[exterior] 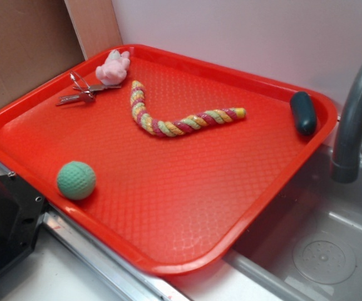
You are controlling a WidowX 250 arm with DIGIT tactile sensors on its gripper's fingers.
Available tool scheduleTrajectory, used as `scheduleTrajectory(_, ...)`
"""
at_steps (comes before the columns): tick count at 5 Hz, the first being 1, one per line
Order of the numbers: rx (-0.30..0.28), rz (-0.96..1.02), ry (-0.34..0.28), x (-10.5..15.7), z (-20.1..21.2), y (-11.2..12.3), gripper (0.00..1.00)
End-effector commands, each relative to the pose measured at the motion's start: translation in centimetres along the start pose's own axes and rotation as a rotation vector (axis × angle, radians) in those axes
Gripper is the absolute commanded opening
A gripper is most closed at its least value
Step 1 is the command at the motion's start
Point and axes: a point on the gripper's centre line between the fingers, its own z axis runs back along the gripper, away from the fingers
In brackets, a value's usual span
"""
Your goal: Grab the silver keys.
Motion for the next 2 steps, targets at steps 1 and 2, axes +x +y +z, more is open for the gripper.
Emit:
scheduleTrajectory(1,0.000,0.000,0.000,0.0,0.0,0.0,1.00)
scheduleTrajectory(2,0.068,0.210,-0.057,1.5,-2.8,5.1,1.00)
